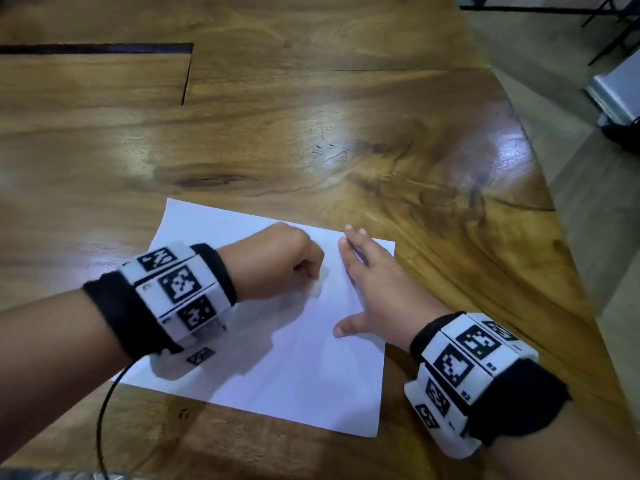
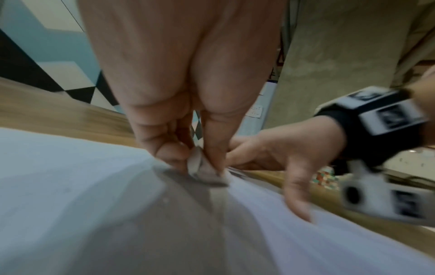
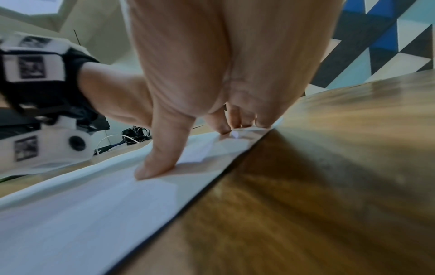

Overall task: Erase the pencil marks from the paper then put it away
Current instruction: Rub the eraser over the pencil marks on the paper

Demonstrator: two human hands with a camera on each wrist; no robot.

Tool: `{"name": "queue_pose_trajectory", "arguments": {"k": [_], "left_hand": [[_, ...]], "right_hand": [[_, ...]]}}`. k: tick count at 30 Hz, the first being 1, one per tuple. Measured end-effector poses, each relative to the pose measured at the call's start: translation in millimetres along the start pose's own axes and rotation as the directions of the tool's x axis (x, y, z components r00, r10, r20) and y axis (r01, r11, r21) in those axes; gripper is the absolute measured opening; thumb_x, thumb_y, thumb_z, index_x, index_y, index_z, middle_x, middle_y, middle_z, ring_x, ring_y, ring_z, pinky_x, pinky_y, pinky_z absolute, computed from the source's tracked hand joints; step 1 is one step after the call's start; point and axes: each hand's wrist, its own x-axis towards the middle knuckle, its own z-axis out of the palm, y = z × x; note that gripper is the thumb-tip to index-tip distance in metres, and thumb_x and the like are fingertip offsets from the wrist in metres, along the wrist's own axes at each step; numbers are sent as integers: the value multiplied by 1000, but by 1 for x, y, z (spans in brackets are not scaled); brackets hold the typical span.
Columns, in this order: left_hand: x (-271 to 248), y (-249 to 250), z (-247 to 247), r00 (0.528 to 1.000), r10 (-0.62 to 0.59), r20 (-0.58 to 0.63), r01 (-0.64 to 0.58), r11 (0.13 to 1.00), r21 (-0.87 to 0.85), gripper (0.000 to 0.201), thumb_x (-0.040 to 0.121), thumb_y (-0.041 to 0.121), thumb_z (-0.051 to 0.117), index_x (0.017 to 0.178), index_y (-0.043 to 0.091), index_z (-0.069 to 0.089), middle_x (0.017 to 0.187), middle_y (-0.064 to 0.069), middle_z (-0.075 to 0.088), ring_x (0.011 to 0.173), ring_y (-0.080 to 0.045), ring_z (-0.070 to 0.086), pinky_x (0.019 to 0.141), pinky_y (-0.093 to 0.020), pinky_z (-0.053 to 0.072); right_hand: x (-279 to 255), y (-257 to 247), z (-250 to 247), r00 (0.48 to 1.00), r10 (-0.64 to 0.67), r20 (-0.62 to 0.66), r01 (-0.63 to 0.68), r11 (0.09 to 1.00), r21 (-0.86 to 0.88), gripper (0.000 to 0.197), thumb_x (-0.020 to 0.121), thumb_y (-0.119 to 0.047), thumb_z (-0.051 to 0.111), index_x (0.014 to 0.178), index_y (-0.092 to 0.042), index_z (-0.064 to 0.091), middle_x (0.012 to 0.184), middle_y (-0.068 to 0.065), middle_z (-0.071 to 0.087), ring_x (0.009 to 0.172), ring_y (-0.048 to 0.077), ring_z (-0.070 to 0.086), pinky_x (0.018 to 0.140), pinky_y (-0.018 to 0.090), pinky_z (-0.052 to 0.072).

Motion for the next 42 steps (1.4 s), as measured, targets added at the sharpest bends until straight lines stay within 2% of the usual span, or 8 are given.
{"name": "queue_pose_trajectory", "arguments": {"k": [5, 12, 19, 22, 27, 34, 39, 42], "left_hand": [[38, 2, -11, 976, -47, -211, 50, 999, 12, 4, 77, 8, 62, 81, 6, 61, 76, -2, 51, 70, -19, 44, 56, -23, 21], [-27, 3, 16, 991, 89, 98, -89, 996, 3, 9, 78, 12, 60, 70, 14, 58, 76, -5, 59, 71, -20, 54, 65, -28, 40], [40, 2, -14, 986, -22, -168, 26, 999, 26, 8, 78, 12, 63, 83, 6, 59, 75, -1, 49, 72, -23, 46, 59, -26, 24], [14, 3, 4, 990, 49, -136, -50, 999, -4, 9, 77, 8, 57, 69, 11, 53, 67, 2, 41, 67, -20, 42, 54, -28, 19], [-44, 2, 24, 986, 118, 114, -113, 993, -45, 10, 75, 11, 59, 67, 17, 58, 73, 3, 56, 69, -15, 56, 63, -23, 41], [23, 9, -1, 989, -24, -147, 22, 1000, -13, 5, 79, 10, 61, 76, 12, 57, 74, 0, 46, 71, -20, 44, 61, -25, 26], [-40, 9, 32, 991, 121, -50, -125, 990, -67, 12, 77, 15, 53, 64, 14, 55, 68, 1, 46, 66, -21, 51, 61, -34, 42], [-61, 7, 36, 990, 115, 75, -107, 988, -112, 7, 78, 16, 60, 74, 19, 65, 75, 6, 51, 69, -11, 52, 63, -17, 40]], "right_hand": [[1, -1, 0, 1000, 15, -3, -15, 1000, -3, 119, 74, -41, 76, 150, -16, -11, 154, -8, -26, 142, 8, -22, 112, 19, -1], [2, 1, 2, 1000, 4, -9, -4, 1000, 11, 119, 72, -39, 78, 150, -16, -9, 155, -9, -25, 142, 7, -21, 114, 20, 2], [2, 1, 2, 1000, 7, -12, -7, 1000, 6, 119, 73, -40, 77, 150, -15, -10, 155, -8, -26, 142, 8, -21, 112, 19, -1], [3, 2, 2, 1000, 2, -19, -2, 1000, 2, 119, 73, -40, 78, 150, -15, -9, 155, -7, -24, 142, 9, -21, 111, 18, -1], [3, 2, 3, 1000, -4, -13, 4, 1000, 9, 119, 72, -39, 78, 150, -14, -9, 155, -5, -25, 142, 9, -22, 115, 20, 0], [4, 2, 3, 1000, 6, -18, -6, 1000, 17, 120, 71, -39, 79, 150, -15, -9, 155, -8, -24, 142, 8, -21, 113, 20, 1], [3, 2, 3, 1000, 0, -17, 0, 1000, 9, 120, 72, -38, 78, 150, -14, -9, 155, -6, -25, 142, 9, -21, 114, 19, 0], [3, 2, 3, 1000, 2, -13, -2, 1000, -5, 120, 73, -41, 77, 150, -14, -11, 155, -6, -26, 142, 9, -22, 115, 20, 0]]}}
